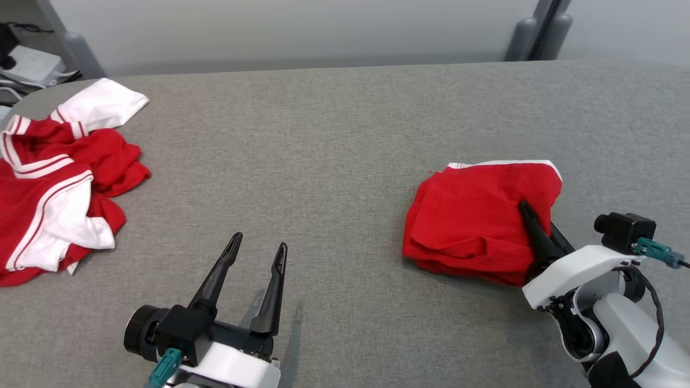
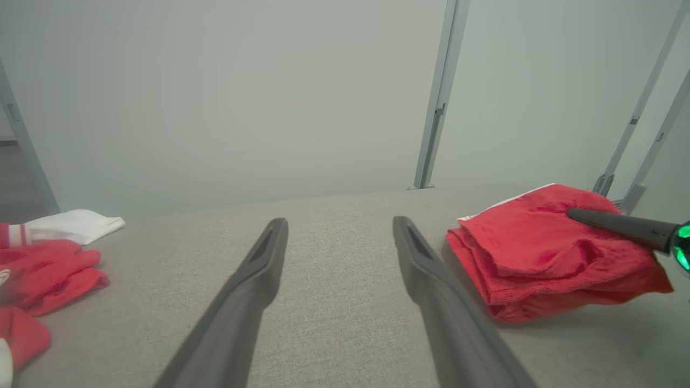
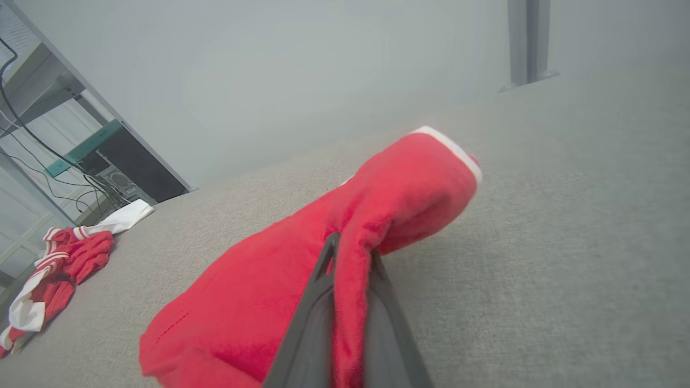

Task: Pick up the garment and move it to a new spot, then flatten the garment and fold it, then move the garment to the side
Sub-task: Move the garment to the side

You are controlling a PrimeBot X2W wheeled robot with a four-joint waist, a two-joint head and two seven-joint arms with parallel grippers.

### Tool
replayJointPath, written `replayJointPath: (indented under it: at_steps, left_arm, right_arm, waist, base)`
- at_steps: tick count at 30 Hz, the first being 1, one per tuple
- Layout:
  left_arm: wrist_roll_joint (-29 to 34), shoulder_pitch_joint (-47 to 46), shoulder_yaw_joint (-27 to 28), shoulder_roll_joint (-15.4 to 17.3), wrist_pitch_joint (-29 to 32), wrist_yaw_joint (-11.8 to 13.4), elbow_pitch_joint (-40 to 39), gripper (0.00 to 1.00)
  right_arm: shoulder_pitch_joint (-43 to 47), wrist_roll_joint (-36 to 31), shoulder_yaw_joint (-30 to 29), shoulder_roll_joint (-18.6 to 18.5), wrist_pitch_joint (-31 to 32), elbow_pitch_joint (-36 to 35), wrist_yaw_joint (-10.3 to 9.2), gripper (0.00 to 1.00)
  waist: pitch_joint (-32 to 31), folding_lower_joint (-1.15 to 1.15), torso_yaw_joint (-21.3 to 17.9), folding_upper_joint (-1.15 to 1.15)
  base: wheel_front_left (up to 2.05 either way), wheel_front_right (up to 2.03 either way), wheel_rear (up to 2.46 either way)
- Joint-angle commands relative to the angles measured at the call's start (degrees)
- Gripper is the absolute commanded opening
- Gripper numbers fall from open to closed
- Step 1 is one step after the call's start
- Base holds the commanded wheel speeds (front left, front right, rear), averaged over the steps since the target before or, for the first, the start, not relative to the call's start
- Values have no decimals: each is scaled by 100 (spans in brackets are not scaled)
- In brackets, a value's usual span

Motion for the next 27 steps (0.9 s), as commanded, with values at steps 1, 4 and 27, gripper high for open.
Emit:
replayJointPath:
  at_steps: [1, 4, 27]
  left_arm:
    - [85, -283, 168, 16, -50, -58, -156, 100]
    - [126, -318, 190, 16, -50, -90, -149, 100]
    - [427, -465, 353, 18, -50, -302, -134, 100]
  right_arm:
    - [90, -113, -49, -1, -82, -173, 1, 0]
    - [185, -262, -290, 51, -82, -251, 1, 0]
    - [601, -863, -1166, 469, -83, -730, 1, 0]
  waist:
    - [50, 0, -227, 0]
    - [84, 0, -446, 0]
    - [272, 0, -1875, 0]
  base:
    - [0, 0, 0]
    - [0, 0, 0]
    - [0, 0, 0]
